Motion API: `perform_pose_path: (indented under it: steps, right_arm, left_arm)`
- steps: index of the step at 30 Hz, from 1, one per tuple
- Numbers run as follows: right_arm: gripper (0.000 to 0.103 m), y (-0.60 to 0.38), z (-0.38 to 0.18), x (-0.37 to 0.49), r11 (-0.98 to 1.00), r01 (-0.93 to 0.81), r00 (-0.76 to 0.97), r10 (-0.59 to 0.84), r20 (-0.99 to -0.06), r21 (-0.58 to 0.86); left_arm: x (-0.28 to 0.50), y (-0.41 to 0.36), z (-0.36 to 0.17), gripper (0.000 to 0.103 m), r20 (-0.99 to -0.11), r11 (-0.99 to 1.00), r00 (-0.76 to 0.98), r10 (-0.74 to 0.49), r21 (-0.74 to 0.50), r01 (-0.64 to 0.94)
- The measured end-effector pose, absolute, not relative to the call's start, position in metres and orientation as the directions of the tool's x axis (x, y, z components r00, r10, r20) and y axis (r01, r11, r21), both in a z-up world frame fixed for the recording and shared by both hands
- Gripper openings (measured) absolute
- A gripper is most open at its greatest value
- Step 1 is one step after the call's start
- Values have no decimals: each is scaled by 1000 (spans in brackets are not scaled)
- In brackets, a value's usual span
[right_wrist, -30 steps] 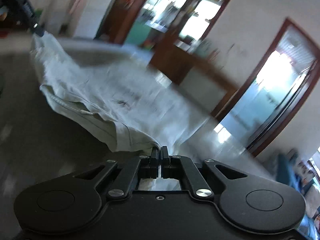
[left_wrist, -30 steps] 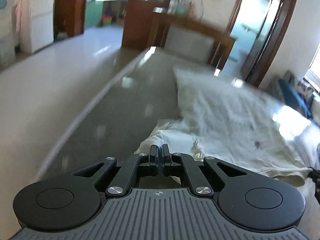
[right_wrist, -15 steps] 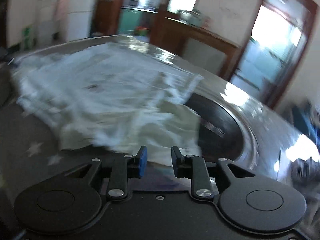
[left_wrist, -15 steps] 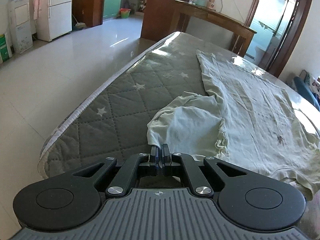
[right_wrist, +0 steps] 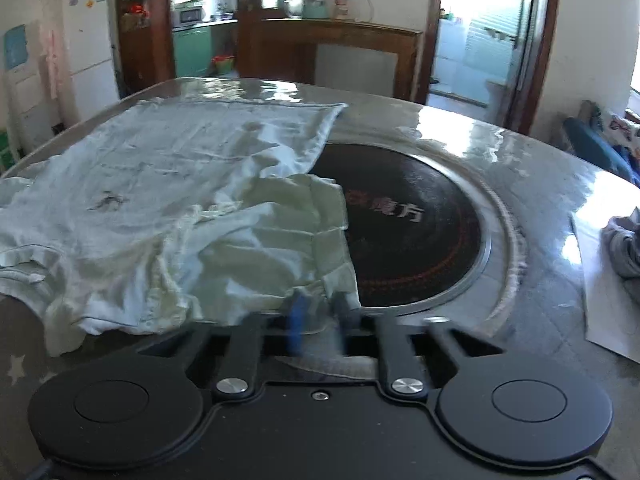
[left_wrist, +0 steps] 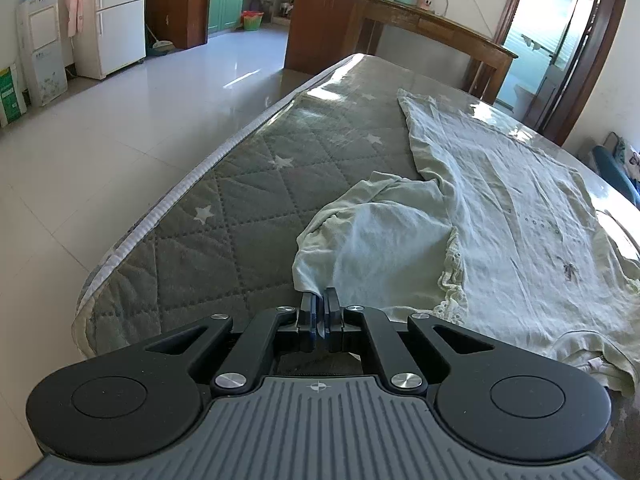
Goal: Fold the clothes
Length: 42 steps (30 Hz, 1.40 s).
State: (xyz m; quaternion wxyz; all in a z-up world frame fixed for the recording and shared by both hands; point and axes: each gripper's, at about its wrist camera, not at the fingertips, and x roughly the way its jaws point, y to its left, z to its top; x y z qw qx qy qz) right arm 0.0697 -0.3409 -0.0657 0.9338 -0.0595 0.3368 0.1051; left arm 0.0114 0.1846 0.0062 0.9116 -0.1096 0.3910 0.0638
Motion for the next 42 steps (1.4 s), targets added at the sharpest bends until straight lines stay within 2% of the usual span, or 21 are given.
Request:
perform_pose_path:
  steps: [7,12,13,15,16,20,21,26,35,38,42]
  right_arm:
    - [8,-348,-56,52,971,-181,797,54,-602,-153]
    - [9,-359,-61,49,974,-171,763,36,-646,-148]
    - [11,-360,-63,48,973,-173,756,31,-654,-155]
    - [28,-362,-62,46,972,-170,758,23,-651,-164]
    - [32,-363,-58,43,972,-160,768,15,-640,-170]
    - [38,-364,-38,39,971,-147,807,9,-590,-186]
    - [39,-362,-36,41,972,-152,810,18,-586,-180]
    - [39,-345,-30,69,972,-202,807,94,-583,-123]
    - [39,-315,-49,127,970,-239,773,162,-614,-45]
    - [39,-315,-60,138,975,-207,768,112,-631,-78]
    - [40,-322,-69,147,982,-164,769,65,-636,-98]
  left_arm:
    - [9,188,5,4,-726,968,687,33,-146,-202]
    - [7,187,6,5,-726,974,687,29,-135,-184]
    - [6,187,7,5,-729,974,684,27,-136,-183]
    - [5,189,11,11,-732,975,681,28,-131,-181]
    - [5,190,14,12,-728,976,685,28,-129,-177]
    - [9,191,23,23,-714,978,700,26,-125,-164]
    - [13,190,26,28,-709,979,705,28,-122,-162]
    - [33,185,33,36,-692,981,721,16,-130,-147]
    - [56,175,22,36,-712,989,700,52,-61,-136]
    - [57,178,14,36,-728,988,678,96,-15,-157]
    - [54,187,6,36,-739,987,668,90,-21,-157]
